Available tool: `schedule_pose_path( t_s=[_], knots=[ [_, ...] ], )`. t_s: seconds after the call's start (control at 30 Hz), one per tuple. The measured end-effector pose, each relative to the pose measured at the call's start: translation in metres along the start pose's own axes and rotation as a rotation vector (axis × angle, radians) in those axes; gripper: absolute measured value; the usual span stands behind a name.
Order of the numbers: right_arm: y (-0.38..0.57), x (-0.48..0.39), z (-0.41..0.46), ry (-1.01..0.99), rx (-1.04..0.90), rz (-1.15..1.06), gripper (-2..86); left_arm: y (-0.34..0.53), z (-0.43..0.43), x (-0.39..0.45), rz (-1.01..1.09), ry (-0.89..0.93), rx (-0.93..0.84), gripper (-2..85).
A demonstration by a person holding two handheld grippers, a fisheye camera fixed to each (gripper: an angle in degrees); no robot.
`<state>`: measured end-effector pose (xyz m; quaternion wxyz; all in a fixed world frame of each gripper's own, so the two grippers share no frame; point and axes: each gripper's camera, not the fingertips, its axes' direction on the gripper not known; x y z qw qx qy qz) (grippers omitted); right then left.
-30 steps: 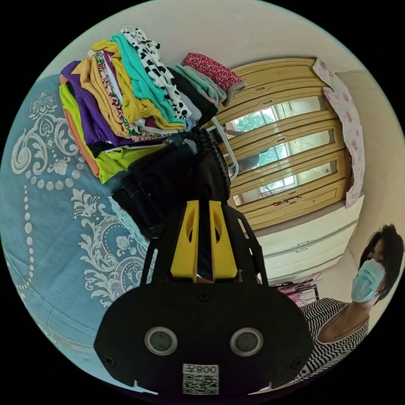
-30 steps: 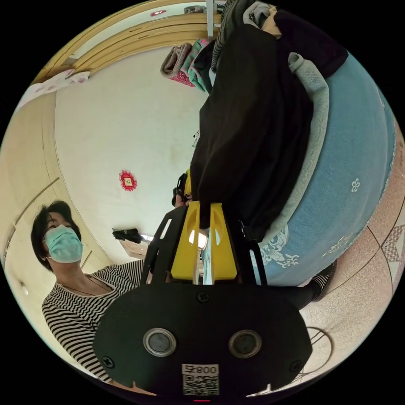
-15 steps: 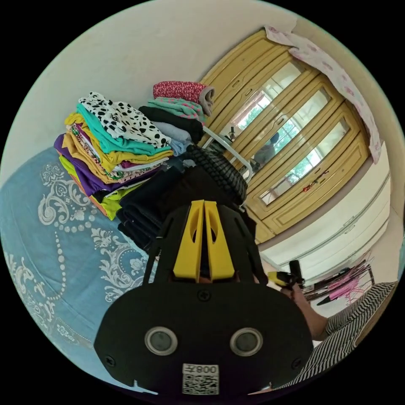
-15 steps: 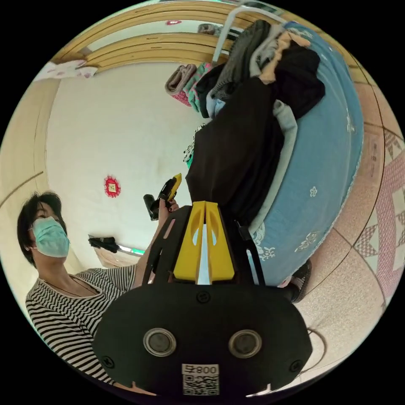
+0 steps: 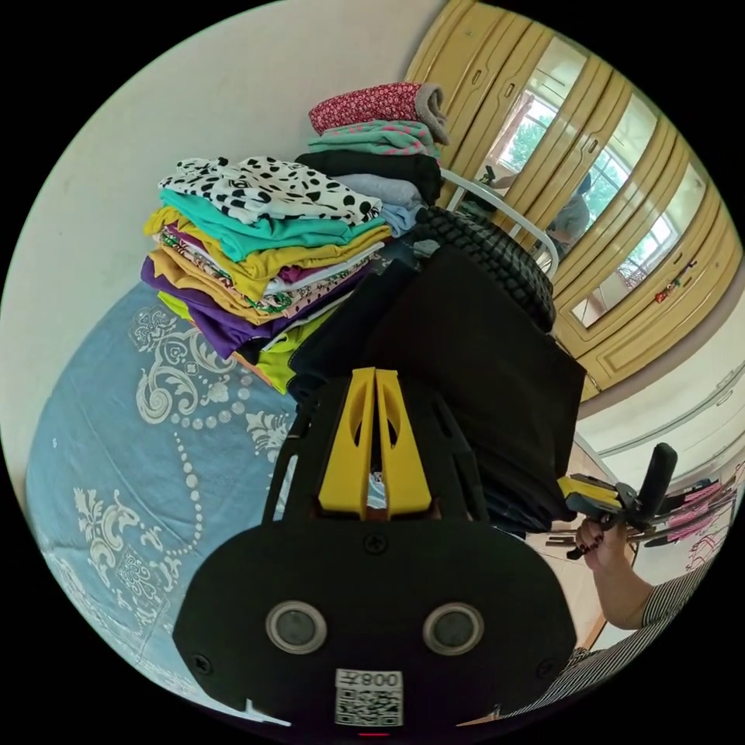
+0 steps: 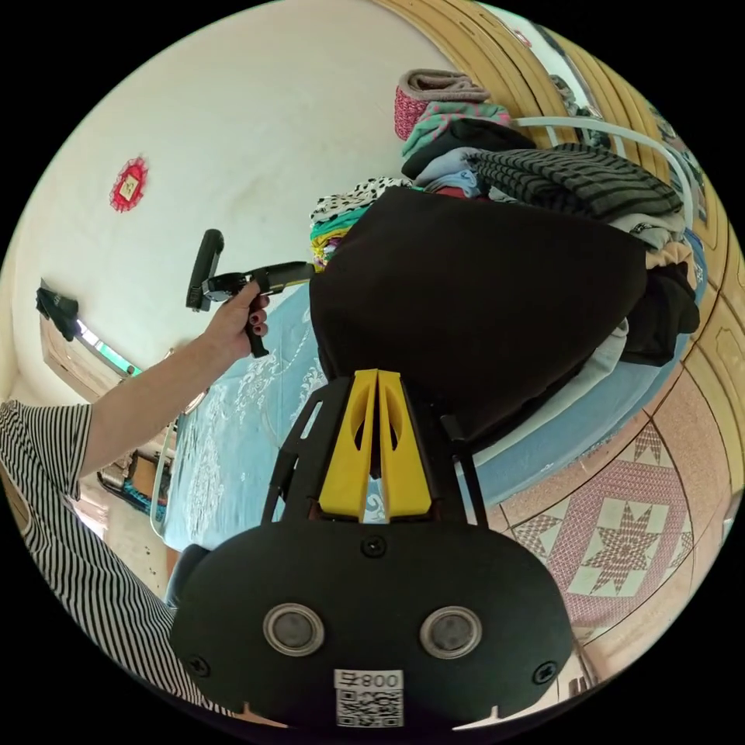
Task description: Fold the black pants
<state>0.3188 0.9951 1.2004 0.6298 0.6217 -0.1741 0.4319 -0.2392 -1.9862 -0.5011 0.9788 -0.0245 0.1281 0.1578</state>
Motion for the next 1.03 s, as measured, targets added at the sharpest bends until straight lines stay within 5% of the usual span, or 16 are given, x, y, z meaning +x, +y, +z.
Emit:
schedule_pose_path(
  t_s=[0.17, 0.4, 0.57, 0.67, 0.87, 1.03],
  knots=[
    [-0.01, -0.036, 0.009, 0.149, -0.008, -0.1, 0.0, 0.008, -0.058, 0.043, 0.055, 0.045, 0.164, 0.0],
    [-0.016, -0.071, 0.023, 0.309, 0.006, -0.206, 0.0, 0.001, -0.044, 0.067, 0.109, 0.041, 0.054, 0.1],
    [-0.025, -0.069, 0.027, 0.278, 0.03, -0.184, 0.1, 0.01, -0.083, 0.099, 0.206, 0.138, 0.174, 0.2],
    [-0.032, -0.064, 0.025, 0.236, 0.039, -0.137, 0.1, 0.018, -0.04, 0.129, 0.321, 0.042, -0.012, 0.3],
    [-0.051, -0.039, -0.034, 0.066, 0.138, -0.046, 0.7, 0.038, -0.053, 0.116, 0.197, 0.189, 0.116, 0.4],
    [-0.114, -0.021, -0.06, 0.211, 0.239, -0.143, 4.1, 0.076, -0.065, 0.106, 0.187, 0.281, 0.215, 0.9]
  ],
)
